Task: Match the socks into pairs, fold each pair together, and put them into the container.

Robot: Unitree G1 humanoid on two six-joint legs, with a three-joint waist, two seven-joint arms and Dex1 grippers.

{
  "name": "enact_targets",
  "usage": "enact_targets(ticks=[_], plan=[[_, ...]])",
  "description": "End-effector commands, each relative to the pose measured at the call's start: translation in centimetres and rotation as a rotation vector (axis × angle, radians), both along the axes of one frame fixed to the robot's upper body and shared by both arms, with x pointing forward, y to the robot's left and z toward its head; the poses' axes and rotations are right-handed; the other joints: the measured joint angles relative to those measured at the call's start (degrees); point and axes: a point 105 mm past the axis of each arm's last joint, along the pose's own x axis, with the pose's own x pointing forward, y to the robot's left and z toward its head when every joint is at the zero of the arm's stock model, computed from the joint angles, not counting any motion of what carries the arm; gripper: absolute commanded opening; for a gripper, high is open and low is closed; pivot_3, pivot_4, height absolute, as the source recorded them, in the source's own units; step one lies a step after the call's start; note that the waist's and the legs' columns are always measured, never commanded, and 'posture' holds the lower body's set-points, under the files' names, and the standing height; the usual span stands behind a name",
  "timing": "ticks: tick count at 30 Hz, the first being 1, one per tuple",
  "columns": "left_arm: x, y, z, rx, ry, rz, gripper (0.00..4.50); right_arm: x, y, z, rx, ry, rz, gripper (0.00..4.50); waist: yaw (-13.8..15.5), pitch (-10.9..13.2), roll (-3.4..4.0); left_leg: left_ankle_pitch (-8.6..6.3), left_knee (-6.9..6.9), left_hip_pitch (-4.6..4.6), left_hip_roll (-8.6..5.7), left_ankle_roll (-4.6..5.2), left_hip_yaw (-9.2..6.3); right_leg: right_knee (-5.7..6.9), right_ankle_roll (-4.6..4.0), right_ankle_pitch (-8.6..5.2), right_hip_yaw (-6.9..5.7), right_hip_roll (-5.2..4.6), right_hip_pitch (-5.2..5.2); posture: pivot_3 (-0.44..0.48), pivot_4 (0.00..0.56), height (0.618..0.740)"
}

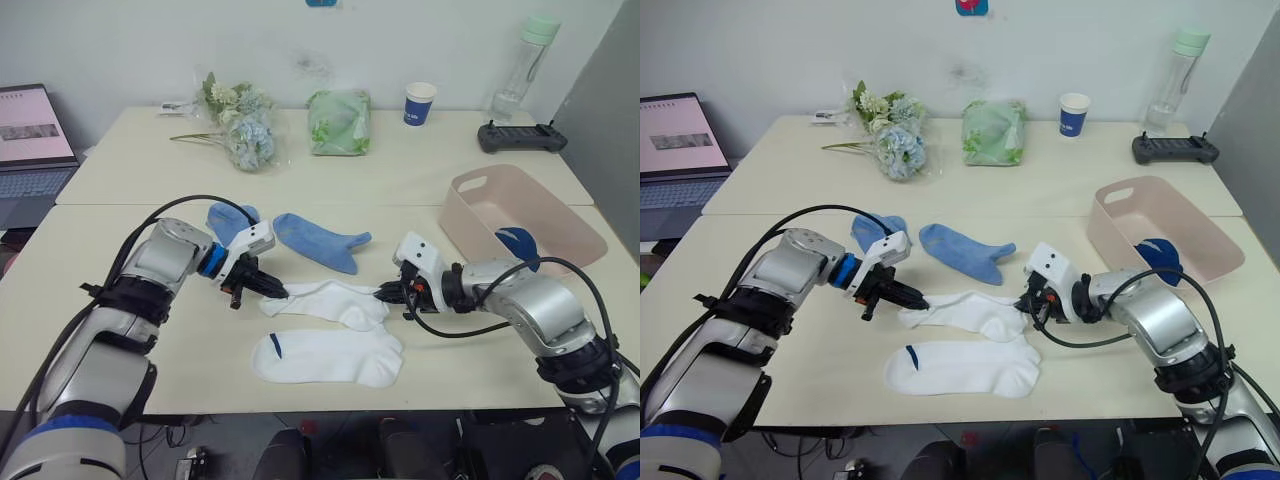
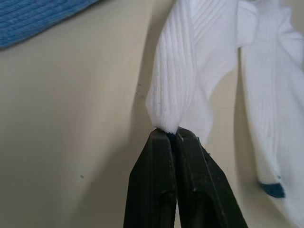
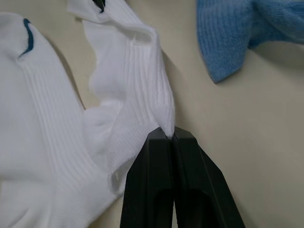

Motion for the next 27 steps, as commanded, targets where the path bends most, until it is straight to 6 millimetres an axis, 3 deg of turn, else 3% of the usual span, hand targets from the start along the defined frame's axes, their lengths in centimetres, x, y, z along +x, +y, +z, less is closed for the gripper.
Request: enact_targets(ticks=[1, 3, 6, 10, 14, 16, 20, 27], plan=[[1.5, 0.5, 0.8, 0.021, -0.044, 0.062, 0.0, 1.4, 0.1, 1.8, 0.007, -0.118, -0.008, 0.24, 0.02, 0.0, 0.0, 0.0, 0.0, 0.0, -0.01, 0.0, -0.01, 0.0, 0.0, 0.0, -0.01, 0.0, 0.0, 0.0, 0.15, 0.74], [2.2, 0.5, 1.1, 0.007, -0.08, 0.091, 0.48, 1.8, 0.2, 2.2, 0.017, -0.155, -0.01, 0.66, 0.03, 0.0, 0.0, 0.0, 0.01, -0.01, -0.01, 0.0, 0.01, 0.02, 0.0, 0.0, 0.0, -0.01, -0.02, 0.0, 0.15, 0.74], [2.9, 0.8, 2.3, -0.045, -0.143, 0.142, 1.3, 1.8, 0.1, 2.7, 0.004, -0.218, 0.0, 1.65, 0.02, 0.0, 0.0, 0.0, 0.01, -0.01, 0.0, 0.0, 0.0, 0.03, 0.0, 0.0, 0.01, -0.06, -0.02, 0.0, 0.15, 0.74], [3.1, 2.4, 4.7, -0.129, -0.207, 0.241, 2.57, 1.7, -0.6, 4.2, 0.019, -0.307, -0.026, 3.08, -0.05, 0.0, 0.0, 0.01, 0.01, -0.04, 0.01, -0.02, 0.0, 0.04, 0.0, 0.0, 0.03, -0.11, -0.07, 0.0, 0.15, 0.74], [2.7, 3.9, 5.7, -0.193, -0.258, 0.337, 3.81, 1.0, -1.2, 4.9, 0.073, -0.337, -0.06, 4.44, -0.05, -0.01, 0.0, 0.01, 0.01, -0.02, 0.05, -0.03, 0.0, 0.08, 0.0, 0.0, 0.07, -0.18, -0.08, 0.0, 0.15, 0.74], [2.2, 4.0, 5.9, -0.238, -0.28, 0.37, 4.44, 0.3, -1.0, 5.2, 0.156, -0.337, -0.092, 4.5, 0.02, -0.01, -0.01, 0.01, 0.01, -0.02, 0.06, -0.03, -0.05, 0.12, 0.0, 0.0, 0.09, -0.22, -0.07, 0.0, 0.15, 0.74], [0.8, 3.1, 4.3, -0.269, -0.28, 0.383, 4.44, -0.5, -0.8, 4.0, 0.23, -0.306, -0.187, 4.5, 0.08, -0.02, -0.01, 0.02, 0.02, -0.03, 0.08, -0.04, -0.1, 0.15, 0.0, 0.0, 0.2, -0.26, -0.07, 0.0, 0.15, 0.74], [1.1, 2.1, 0.9, -0.203, -0.348, 0.398, 4.44, -0.5, -0.8, 0.3, 0.217, -0.231, -0.319, 4.5, 0.2, -0.03, -0.01, 0.02, 0.05, 0.02, 0.04, -0.04, -0.03, 0.28, 0.0, 0.0, 0.2, -0.26, -0.07, 0.0, 0.15, 0.74]])
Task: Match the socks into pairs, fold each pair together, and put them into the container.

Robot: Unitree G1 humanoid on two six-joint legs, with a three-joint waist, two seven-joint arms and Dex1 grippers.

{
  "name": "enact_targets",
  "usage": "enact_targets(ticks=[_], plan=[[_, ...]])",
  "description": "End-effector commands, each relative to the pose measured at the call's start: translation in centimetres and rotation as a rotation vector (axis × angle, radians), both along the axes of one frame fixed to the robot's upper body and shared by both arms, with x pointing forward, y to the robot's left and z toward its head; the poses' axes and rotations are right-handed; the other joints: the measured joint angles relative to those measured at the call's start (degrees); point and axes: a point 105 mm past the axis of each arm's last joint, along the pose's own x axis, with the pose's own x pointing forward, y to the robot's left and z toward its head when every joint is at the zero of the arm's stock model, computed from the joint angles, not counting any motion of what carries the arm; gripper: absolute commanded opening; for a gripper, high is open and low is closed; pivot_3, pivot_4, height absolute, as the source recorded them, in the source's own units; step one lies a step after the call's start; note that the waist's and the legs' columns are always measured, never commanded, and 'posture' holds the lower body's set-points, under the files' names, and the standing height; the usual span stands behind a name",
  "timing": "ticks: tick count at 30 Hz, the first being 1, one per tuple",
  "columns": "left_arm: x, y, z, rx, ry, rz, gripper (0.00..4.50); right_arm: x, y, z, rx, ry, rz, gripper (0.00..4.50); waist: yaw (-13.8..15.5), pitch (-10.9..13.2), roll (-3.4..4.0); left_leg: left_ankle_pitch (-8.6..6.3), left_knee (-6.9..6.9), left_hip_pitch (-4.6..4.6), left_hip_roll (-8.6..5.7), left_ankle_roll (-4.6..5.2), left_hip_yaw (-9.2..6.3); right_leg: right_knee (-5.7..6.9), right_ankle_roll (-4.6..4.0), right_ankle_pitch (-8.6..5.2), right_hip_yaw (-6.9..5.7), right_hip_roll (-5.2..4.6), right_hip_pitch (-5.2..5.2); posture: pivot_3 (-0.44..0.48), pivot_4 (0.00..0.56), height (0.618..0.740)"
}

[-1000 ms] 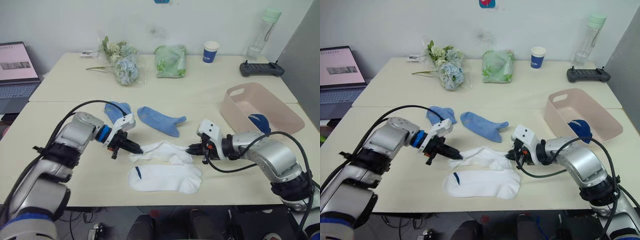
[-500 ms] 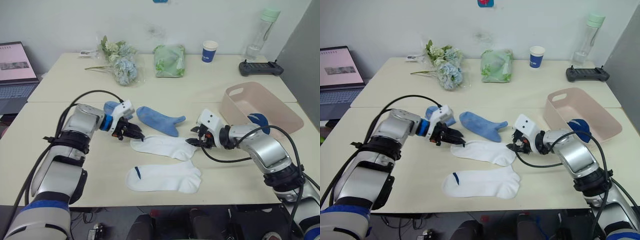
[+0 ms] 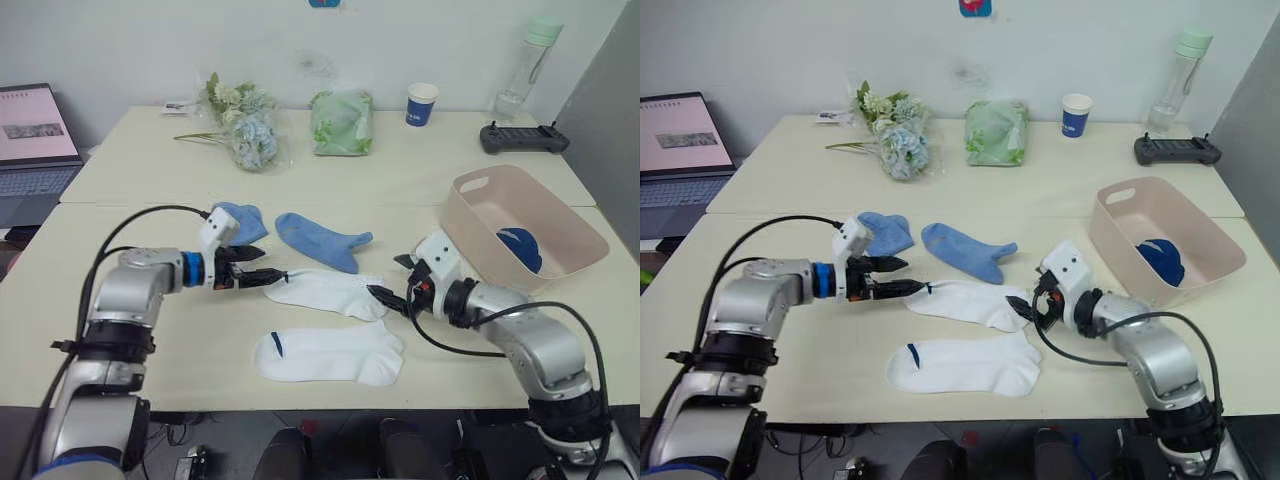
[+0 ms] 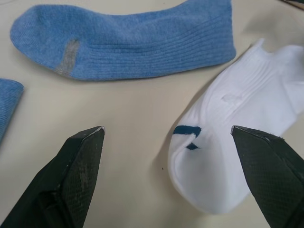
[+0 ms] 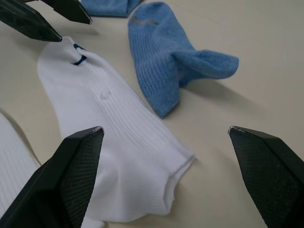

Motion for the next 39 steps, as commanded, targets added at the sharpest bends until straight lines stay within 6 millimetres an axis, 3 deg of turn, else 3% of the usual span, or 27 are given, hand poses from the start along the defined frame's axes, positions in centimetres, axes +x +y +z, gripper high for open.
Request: enact_targets(ticks=[1, 7, 10, 16, 21, 22, 23, 27, 32, 35, 39], plan=[[0.7, -0.2, 0.1, 0.059, -0.071, -0.005, 4.44, 0.3, -0.3, -0.5, -0.01, -0.004, -0.053, 4.5, -0.01, 0.0, 0.0, 0.0, 0.0, 0.01, 0.0, 0.0, 0.02, 0.0, 0.0, 0.0, -0.02, 0.02, 0.0, 0.0, 0.15, 0.74], [1.4, -0.8, -1.5, 0.098, -0.057, -0.014, 4.44, 0.2, -0.1, -2.7, -0.037, 0.082, -0.066, 4.5, -0.05, -0.01, 0.0, -0.01, -0.02, 0.07, 0.0, 0.02, 0.08, 0.04, 0.0, 0.0, -0.08, 0.1, 0.0, 0.0, 0.15, 0.74], [1.3, -1.1, -2.2, 0.125, -0.054, -0.045, 3.87, -0.4, 0.2, -3.1, -0.044, 0.111, -0.04, 3.94, -0.05, -0.08, 0.0, -0.01, -0.02, 0.08, -0.04, 0.02, 0.11, 0.03, 0.0, 0.0, -0.06, 0.1, 0.0, 0.0, 0.15, 0.74], [1.2, -1.5, -1.9, 0.104, -0.059, -0.077, 1.95, -0.7, 0.4, -2.6, -0.028, 0.112, -0.02, 1.79, -0.08, -0.09, 0.0, -0.01, -0.02, 0.1, -0.03, 0.02, 0.09, 0.01, 0.01, -0.01, -0.1, 0.13, 0.05, 0.0, 0.15, 0.74], [1.8, -1.9, 0.4, -0.011, -0.069, -0.033, 0.4, -0.4, 0.2, -0.8, 0.034, 0.049, -0.012, 0.0, -0.1, -0.09, 0.0, -0.01, -0.02, 0.09, -0.04, 0.02, 0.08, 0.01, 0.01, -0.01, -0.1, 0.16, 0.05, 0.0, 0.15, 0.74], [1.7, -1.9, 1.1, -0.035, -0.074, -0.03, 0.06, -0.4, 0.1, -0.3, 0.045, 0.034, -0.004, 0.0, -0.11, -0.09, 0.0, -0.01, -0.02, 0.08, -0.04, 0.02, 0.08, 0.01, 0.01, -0.01, -0.1, 0.16, 0.05, 0.0, 0.15, 0.74], [1.5, -1.9, 1.8, -0.056, -0.077, -0.027, 0.02, -0.5, 0.1, 0.2, 0.056, 0.028, 0.005, 0.0, -0.11, -0.08, 0.0, -0.01, -0.02, 0.08, -0.03, 0.02, 0.08, 0.01, 0.01, -0.01, -0.1, 0.16, 0.04, 0.0, 0.15, 0.74], [0.2, -1.7, 4.9, -0.158, -0.075, -0.018, 0.02, -1.5, 0.4, 2.2, 0.117, 0.017, 0.062, 0.0, -0.22, -0.08, -0.01, -0.01, -0.02, 0.04, 0.02, 0.02, 0.01, -0.01, 0.01, -0.01, -0.06, 0.11, 0.03, 0.0, 0.15, 0.74], [-3.6, -1.0, 7.8, -0.251, -0.009, -0.012, 0.02, -4.2, 1.0, 4.6, 0.224, 0.083, 0.174, 0.0, -0.69, -0.08, 0.0, -0.01, -0.06, 0.08, 0.11, 0.02, -0.06, 0.01, 0.01, -0.01, 0.04, 0.09, 0.04, 0.0, 0.15, 0.74], [-6.3, -1.0, 8.1, -0.279, 0.055, -0.008, 0.02, -5.9, 0.6, 4.8, 0.231, 0.138, 0.217, 0.0, -0.5, -0.07, 0.0, -0.02, -0.06, 0.07, 0.12, 0.02, -0.14, -0.02, 0.01, -0.01, -0.01, 0.07, 0.07, 0.0, 0.15, 0.74], [-9.5, -0.9, 6.8, -0.292, 0.153, 0.016, 0.02, -7.5, -0.2, 4.0, 0.232, 0.241, 0.225, 0.0, -0.13, -0.08, 0.01, -0.02, -0.08, 0.1, 0.1, 0.03, -0.16, -0.18, 0.01, -0.01, -0.03, 0.05, 0.18, 0.0, 0.15, 0.74]])
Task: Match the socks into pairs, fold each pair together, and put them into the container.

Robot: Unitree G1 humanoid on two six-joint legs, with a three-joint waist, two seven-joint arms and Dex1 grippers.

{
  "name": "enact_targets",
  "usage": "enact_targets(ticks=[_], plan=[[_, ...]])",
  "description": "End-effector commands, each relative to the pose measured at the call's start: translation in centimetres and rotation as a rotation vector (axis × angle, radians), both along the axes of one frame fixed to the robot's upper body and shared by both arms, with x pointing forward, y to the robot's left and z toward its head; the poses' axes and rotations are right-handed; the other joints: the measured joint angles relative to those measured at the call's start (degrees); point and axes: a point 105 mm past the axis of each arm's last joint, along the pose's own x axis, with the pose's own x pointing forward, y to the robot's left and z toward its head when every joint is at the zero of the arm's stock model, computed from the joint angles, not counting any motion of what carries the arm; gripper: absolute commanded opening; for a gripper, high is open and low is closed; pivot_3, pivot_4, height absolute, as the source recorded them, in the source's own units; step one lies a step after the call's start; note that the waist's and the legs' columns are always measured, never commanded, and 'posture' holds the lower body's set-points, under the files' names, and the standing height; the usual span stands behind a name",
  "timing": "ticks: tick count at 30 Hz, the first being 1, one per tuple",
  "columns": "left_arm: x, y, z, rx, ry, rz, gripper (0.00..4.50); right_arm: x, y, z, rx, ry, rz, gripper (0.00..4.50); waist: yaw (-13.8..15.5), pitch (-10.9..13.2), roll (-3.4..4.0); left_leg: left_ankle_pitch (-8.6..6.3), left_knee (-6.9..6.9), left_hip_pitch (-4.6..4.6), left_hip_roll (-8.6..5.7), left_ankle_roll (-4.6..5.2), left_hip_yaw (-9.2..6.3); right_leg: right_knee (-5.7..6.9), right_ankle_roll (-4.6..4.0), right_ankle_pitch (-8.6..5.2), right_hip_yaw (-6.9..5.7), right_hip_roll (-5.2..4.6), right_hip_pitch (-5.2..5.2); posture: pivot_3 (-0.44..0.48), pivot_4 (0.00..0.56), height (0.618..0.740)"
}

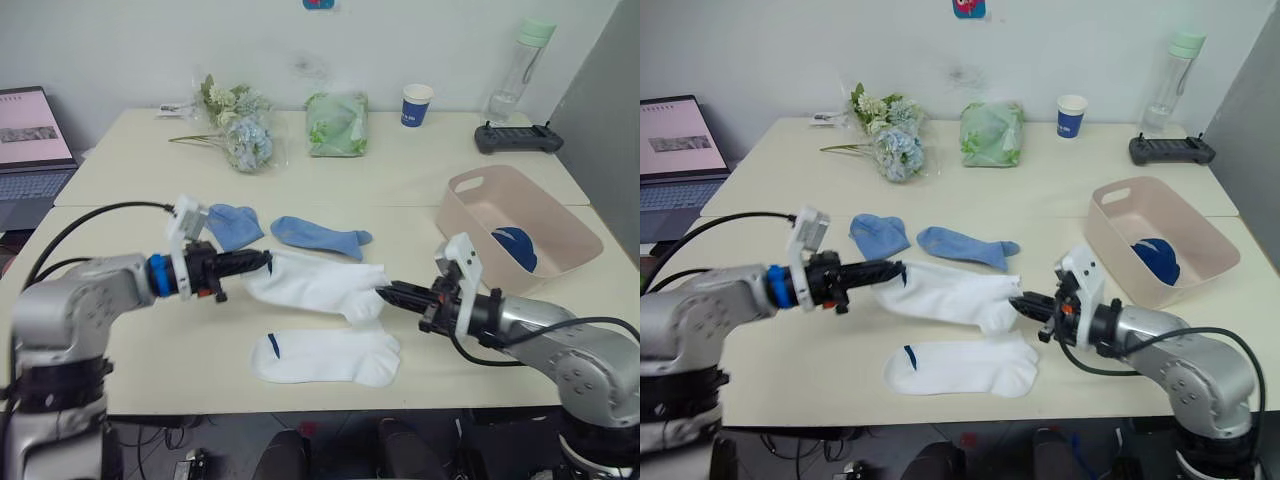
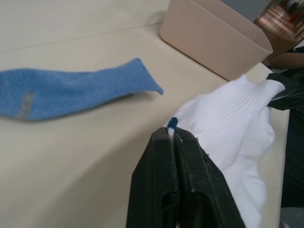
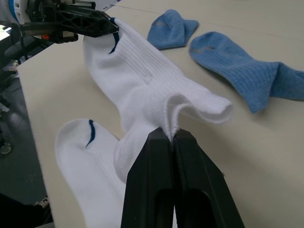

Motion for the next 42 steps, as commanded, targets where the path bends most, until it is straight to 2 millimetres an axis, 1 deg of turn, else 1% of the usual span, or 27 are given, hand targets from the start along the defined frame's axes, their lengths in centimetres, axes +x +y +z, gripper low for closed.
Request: enact_targets(ticks=[1, 3, 5, 7, 15, 17, 21, 27, 31, 32, 39, 42], plan=[[-2.5, -0.4, -0.2, -0.014, 0.047, -0.008, 0.02, -1.8, -0.3, -0.1, -0.005, 0.051, 0.048, 0.0, 0.1, 0.0, 0.0, 0.0, 0.0, 0.01, 0.0, 0.0, 0.01, 0.0, 0.0, 0.0, 0.01, 0.0, 0.01, 0.0, 0.15, 0.74], [-3.6, -0.6, -1.2, -0.017, 0.095, -0.008, 0.02, -2.8, -0.4, -0.6, -0.024, 0.092, 0.074, 0.0, 0.12, 0.0, 0.0, 0.0, 0.0, 0.01, 0.0, 0.0, 0.01, -0.01, 0.0, 0.0, 0.0, -0.01, 0.02, 0.0, 0.15, 0.74], [-4.7, -0.8, -3.3, 0.012, 0.15, 0.002, 0.02, -3.5, -0.4, -1.2, -0.047, 0.124, 0.099, 0.0, 0.1, 0.0, 0.0, 0.0, -0.01, 0.02, 0.0, 0.0, 0.0, -0.05, 0.0, 0.0, -0.01, -0.01, 0.05, 0.0, 0.15, 0.74], [-5.4, -1.0, -5.1, 0.035, 0.18, 0.018, 0.02, -3.6, -0.5, -1.9, -0.078, 0.144, 0.091, 0.0, 0.03, -0.01, 0.01, 0.0, -0.08, 0.08, 0.0, 0.0, 0.09, -0.09, 0.0, 0.0, 0.07, -0.02, 0.06, 0.0, 0.15, 0.74], [-5.5, -0.8, -8.9, 0.088, 0.209, 0.076, 0.02, -2.6, -1.7, -4.9, -0.201, 0.189, 0.008, 0.0, 0.27, -0.02, 0.01, 0.0, -0.09, 0.07, -0.03, -0.01, 0.12, -0.2, -0.01, 0.01, 0.06, -0.02, 0.1, 0.0, 0.15, 0.74], [-5.5, -0.9, -9.4, 0.099, 0.2, 0.081, 0.02, -2.5, -1.8, -5.3, -0.217, 0.19, 0.003, 0.0, 0.28, -0.02, 0.01, 0.0, -0.1, 0.06, -0.03, -0.01, 0.15, -0.2, -0.01, 0.01, 0.07, -0.02, 0.08, 0.0, 0.15, 0.74], [-5.5, -1.4, -9.2, 0.084, 0.159, 0.052, 0.02, -2.3, -1.9, -5.6, -0.228, 0.181, 0.002, 0.0, 0.3, -0.02, 0.01, 0.0, -0.1, 0.05, -0.02, 0.0, 0.11, -0.2, -0.01, 0.01, 0.04, -0.01, 0.08, 0.0, 0.15, 0.74], [-5.2, -1.1, -9.8, 0.108, 0.133, 0.064, 0.02, -2.2, -2.0, -5.8, -0.238, 0.18, -0.005, 0.0, 0.3, -0.02, 0.01, 0.0, -0.1, 0.06, -0.02, 0.0, 0.12, -0.2, -0.01, 0.01, 0.05, -0.01, 0.09, 0.0, 0.15, 0.74], [-5.4, -1.6, -8.7, 0.059, 0.121, 0.026, 0.02, -2.3, -1.8, -5.3, -0.227, 0.17, 0.009, 0.0, 0.31, -0.01, 0.01, -0.01, -0.1, 0.04, -0.02, 0.0, 0.12, -0.2, -0.01, 0.01, 0.05, -0.01, 0.09, 0.0, 0.15, 0.74], [-5.4, -1.6, -8.6, 0.059, 0.123, 0.02, 0.02, -2.1, -1.9, -5.3, -0.229, 0.17, 0.005, 0.0, 0.3, -0.02, 0.01, -0.01, -0.1, 0.04, -0.02, 0.0, 0.11, -0.2, -0.01, 0.01, 0.04, -0.01, 0.09, 0.0, 0.15, 0.74], [-4.7, -0.9, -9.5, 0.106, 0.114, 0.038, 0.02, -1.6, -1.9, -6.1, -0.245, 0.184, -0.015, 0.0, 0.29, -0.01, 0.01, -0.01, -0.1, 0.05, -0.03, 0.0, 0.13, -0.2, -0.01, 0.01, 0.05, 0.0, 0.09, 0.0, 0.15, 0.74], [-3.9, -0.7, -9.0, 0.101, 0.095, 0.052, 0.02, -1.1, -1.9, -6.1, -0.24, 0.18, -0.037, 0.0, 0.29, -0.01, 0.01, -0.01, -0.1, 0.05, -0.02, 0.01, 0.11, -0.2, -0.01, 0.01, 0.03, 0.01, 0.09, 0.0, 0.15, 0.74]])
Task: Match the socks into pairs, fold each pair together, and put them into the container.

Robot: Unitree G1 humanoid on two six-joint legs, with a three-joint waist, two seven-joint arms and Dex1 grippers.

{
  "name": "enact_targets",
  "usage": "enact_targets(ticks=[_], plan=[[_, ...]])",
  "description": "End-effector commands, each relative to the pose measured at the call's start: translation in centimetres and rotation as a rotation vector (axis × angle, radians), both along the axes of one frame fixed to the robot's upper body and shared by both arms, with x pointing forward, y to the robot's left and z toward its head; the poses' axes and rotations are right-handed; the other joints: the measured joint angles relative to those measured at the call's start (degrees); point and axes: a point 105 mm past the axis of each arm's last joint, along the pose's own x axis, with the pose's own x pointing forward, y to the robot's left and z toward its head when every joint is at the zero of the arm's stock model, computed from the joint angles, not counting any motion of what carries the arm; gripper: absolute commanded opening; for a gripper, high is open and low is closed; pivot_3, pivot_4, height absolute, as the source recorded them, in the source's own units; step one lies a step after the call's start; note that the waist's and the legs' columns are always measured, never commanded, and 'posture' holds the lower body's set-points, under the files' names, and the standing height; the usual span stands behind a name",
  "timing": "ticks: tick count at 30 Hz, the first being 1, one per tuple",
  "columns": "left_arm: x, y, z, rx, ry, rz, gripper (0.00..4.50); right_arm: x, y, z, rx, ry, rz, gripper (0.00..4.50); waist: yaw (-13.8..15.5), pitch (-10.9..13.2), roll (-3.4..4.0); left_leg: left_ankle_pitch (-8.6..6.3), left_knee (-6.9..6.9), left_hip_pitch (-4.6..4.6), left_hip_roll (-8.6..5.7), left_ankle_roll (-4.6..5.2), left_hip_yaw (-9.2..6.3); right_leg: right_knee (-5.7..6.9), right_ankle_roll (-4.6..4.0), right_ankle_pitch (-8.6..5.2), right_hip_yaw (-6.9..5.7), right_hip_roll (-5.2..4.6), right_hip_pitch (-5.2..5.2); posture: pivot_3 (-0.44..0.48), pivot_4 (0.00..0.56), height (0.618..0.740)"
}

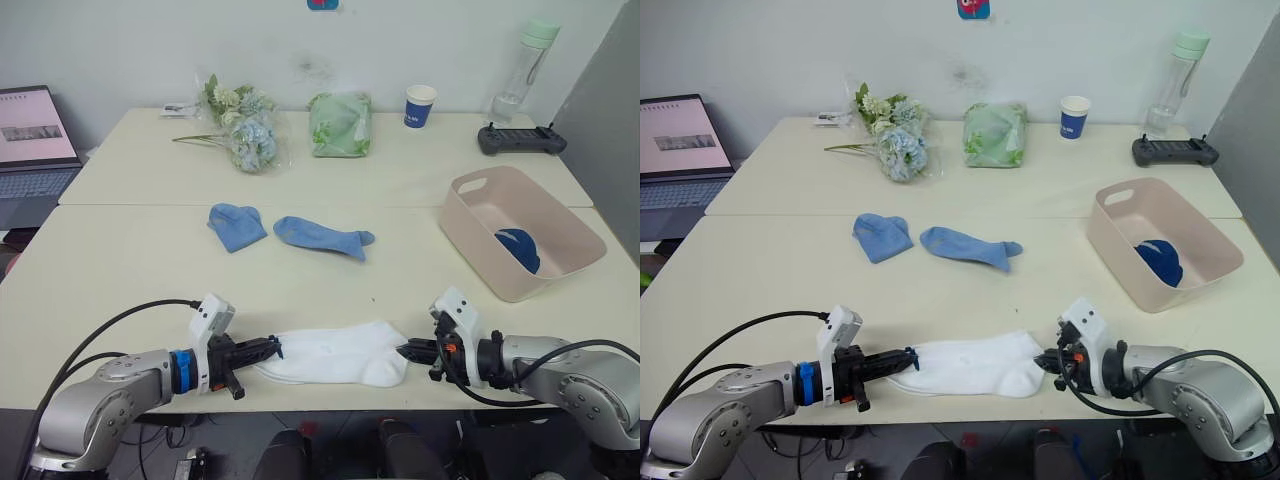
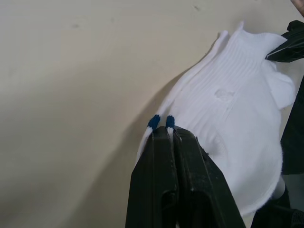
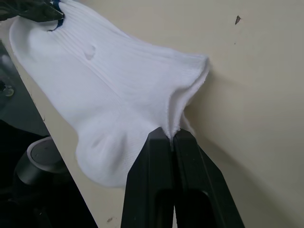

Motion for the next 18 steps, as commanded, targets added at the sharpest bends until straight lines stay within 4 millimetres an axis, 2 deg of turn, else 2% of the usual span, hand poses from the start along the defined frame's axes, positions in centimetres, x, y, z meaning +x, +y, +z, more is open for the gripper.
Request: enact_targets(ticks=[1, 2, 4, 7, 10, 13, 15, 16, 18], plan=[[0.8, -0.1, 1.1, 0.0, -0.055, -0.01, 0.02, 0.7, 0.1, 0.7, 0.005, -0.046, -0.012, 0.0, 0.0, 0.0, 0.0, 0.0, 0.0, 0.0, 0.0, 0.0, -0.01, 0.0, 0.0, 0.0, 0.0, 0.0, 0.0, 0.0, 0.15, 0.74], [0.8, -0.2, 1.1, -0.001, -0.055, -0.014, 0.02, 0.7, 0.1, 0.7, 0.005, -0.045, -0.011, 0.0, 0.0, 0.0, 0.0, 0.0, 0.0, 0.0, -0.01, 0.0, 0.0, 0.0, 0.0, 0.0, 0.0, 0.0, 0.0, 0.0, 0.15, 0.74], [1.2, -0.6, 1.7, -0.035, -0.072, -0.013, 0.0, 1.0, 0.0, 0.9, 0.003, -0.061, -0.03, 0.48, 0.0, 0.0, 0.0, 0.0, 0.0, -0.01, -0.01, 0.0, 0.02, -0.02, 0.0, 0.0, 0.01, 0.0, 0.0, 0.0, 0.15, 0.74], [0.9, -1.0, 2.5, -0.005, -0.134, -0.066, 0.63, 1.2, 0.1, 1.7, 0.005, -0.099, -0.02, 1.37, -0.06, 0.0, 0.0, 0.0, 0.0, -0.02, 0.0, 0.0, 0.01, -0.02, 0.0, 0.0, 0.02, 0.0, -0.01, 0.0, 0.15, 0.74], [0.8, -0.5, 2.7, 0.023, -0.161, -0.053, 1.57, 1.4, -0.2, 2.4, -0.002, -0.131, -0.023, 2.45, -0.03, 0.0, 0.0, 0.0, 0.0, -0.01, 0.0, 0.0, 0.0, -0.01, 0.0, 0.0, 0.01, -0.01, -0.01, 0.0, 0.15, 0.74], [1.2, 1.2, 4.1, 0.046, -0.229, 0.002, 2.58, 1.8, -0.7, 4.2, -0.022, -0.226, -0.015, 3.55, -0.06, 0.01, 0.01, 0.0, -0.01, -0.02, 0.0, 0.0, 0.01, -0.02, 0.0, 0.0, 0.02, -0.01, -0.02, 0.0, 0.15, 0.74], [1.1, 1.6, 5.4, 0.059, -0.278, -0.035, 3.19, 1.8, -0.3, 5.9, -0.004, -0.302, 0.031, 4.24, -0.05, 0.02, 0.01, 0.0, 0.0, -0.02, 0.01, 0.0, -0.02, -0.01, 0.0, 0.0, -0.02, -0.01, -0.02, 0.0, 0.15, 0.74], [1.2, 1.5, 6.0, 0.075, -0.301, -0.06, 3.2, 1.7, 0.2, 6.7, 0.019, -0.335, 0.067, 4.48, -0.05, 0.02, 0.01, 0.0, 0.0, -0.02, 0.02, 0.0, -0.02, -0.01, 0.0, 0.0, -0.02, 0.0, -0.02, 0.0, 0.15, 0.74], [1.3, 0.4, 7.4, 0.08, -0.358, -0.149, 3.2, 1.5, 1.6, 7.9, 0.057, -0.389, 0.127, 4.48, -0.03, 0.02, 0.01, 0.0, -0.01, 0.01, 0.02, 0.0, -0.01, -0.01, 0.0, 0.0, -0.03, 0.03, -0.01, 0.0, 0.15, 0.74]])
